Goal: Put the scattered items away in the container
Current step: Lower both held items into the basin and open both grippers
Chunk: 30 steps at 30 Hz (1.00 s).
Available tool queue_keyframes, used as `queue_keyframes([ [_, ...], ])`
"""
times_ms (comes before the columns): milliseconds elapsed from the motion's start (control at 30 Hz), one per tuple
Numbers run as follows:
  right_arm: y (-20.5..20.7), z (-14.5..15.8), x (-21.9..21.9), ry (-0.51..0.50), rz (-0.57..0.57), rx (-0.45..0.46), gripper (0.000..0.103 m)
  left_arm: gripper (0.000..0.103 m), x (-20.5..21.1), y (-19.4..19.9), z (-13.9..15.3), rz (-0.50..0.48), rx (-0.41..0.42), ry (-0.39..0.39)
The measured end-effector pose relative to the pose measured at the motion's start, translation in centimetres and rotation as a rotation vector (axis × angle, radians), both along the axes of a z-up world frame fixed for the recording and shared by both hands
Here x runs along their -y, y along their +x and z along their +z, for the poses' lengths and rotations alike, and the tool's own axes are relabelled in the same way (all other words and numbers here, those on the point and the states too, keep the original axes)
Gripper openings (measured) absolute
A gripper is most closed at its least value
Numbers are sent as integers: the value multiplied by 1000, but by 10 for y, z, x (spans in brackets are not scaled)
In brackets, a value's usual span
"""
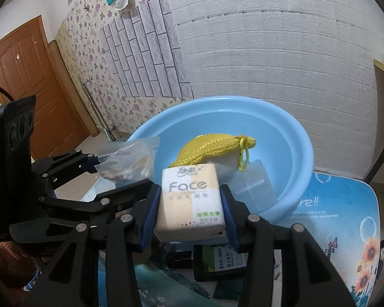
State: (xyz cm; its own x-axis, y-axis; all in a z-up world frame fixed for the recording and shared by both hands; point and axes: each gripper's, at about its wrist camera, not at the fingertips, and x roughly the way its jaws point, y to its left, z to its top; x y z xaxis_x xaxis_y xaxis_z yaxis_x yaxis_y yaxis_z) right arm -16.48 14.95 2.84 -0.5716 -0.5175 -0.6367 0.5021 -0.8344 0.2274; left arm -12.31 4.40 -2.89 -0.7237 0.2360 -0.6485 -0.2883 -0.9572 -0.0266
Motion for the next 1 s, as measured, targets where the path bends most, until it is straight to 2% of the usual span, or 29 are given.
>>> queue_keyframes([
  [200, 1, 1, 2, 16, -19, -11, 46, 67, 7, 3, 5, 21, -10, 15],
  [267, 2, 3, 2, 17, -26, -11, 47, 80, 10, 6, 8, 14, -17, 38],
  [467, 8, 13, -1, 14, -65, -45, 56, 81, 8, 13, 14, 2, -41, 36],
  [633, 14, 17, -8, 4, -72, -38, 56, 81, 8, 24, 18, 1, -53, 22],
  [1000, 40, 19, -21, 21, -116, -34, 56, 87, 32, 52, 12, 94, -31, 57],
])
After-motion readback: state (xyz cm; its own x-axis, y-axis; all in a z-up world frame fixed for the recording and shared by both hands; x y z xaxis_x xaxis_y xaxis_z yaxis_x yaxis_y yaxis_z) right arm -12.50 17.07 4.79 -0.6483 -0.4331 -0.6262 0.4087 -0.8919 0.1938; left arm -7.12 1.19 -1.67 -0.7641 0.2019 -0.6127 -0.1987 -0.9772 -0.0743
